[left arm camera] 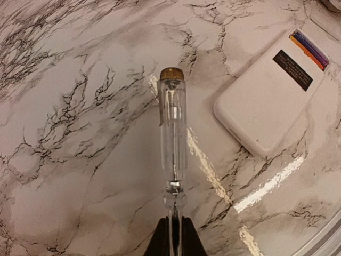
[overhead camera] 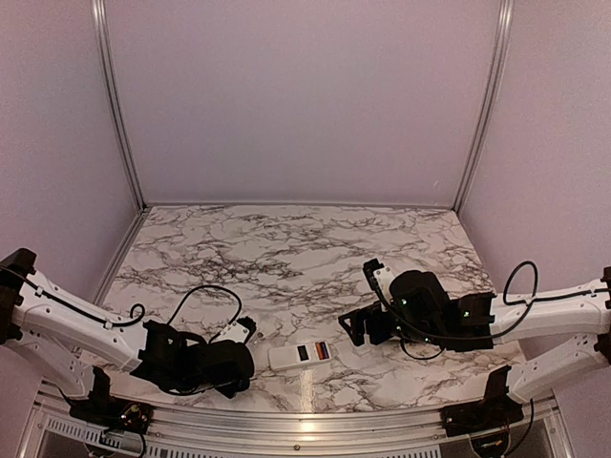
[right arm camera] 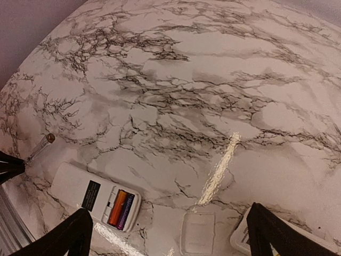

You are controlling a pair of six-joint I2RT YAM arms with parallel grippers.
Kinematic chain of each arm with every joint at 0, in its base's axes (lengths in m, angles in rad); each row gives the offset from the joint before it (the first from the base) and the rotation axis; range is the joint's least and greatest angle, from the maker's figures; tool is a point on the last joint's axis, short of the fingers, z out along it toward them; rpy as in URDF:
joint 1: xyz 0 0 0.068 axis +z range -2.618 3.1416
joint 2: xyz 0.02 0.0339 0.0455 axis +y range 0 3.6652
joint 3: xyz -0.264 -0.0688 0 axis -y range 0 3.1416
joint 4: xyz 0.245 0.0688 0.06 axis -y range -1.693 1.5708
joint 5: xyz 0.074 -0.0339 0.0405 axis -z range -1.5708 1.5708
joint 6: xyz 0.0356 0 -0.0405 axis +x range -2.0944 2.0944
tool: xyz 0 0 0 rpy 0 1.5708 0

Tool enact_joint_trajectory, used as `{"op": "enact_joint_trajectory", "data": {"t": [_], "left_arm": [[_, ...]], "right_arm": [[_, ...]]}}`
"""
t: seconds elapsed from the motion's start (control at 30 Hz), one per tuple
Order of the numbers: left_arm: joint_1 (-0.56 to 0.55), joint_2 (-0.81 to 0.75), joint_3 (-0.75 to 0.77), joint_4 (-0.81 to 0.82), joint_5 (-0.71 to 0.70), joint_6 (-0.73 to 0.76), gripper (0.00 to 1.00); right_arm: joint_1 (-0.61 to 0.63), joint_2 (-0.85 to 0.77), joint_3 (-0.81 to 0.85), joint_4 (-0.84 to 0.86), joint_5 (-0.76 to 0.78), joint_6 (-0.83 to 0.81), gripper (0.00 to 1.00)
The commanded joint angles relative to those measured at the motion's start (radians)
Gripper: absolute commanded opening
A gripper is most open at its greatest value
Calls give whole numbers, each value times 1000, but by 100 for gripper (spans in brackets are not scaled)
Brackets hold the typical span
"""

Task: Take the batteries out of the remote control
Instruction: Pick up the screwdriver from the center of the board, then pass from the left arm to the right

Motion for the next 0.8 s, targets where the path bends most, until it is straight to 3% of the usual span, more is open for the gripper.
{"op": "enact_joint_trajectory", "data": {"t": [0.0,0.5,0.77], "left_arm": [[-39,1,40,92,-85,106,0],[-66,78,124,330,-151,397,0],[-66,42,136,511,-124,653,0]], "right_arm": [[12,6,4,15,-11,-11,99],[10,-43,-4,10,-22,-4,99],[11,-107,10,-24,-61,0,99]]}}
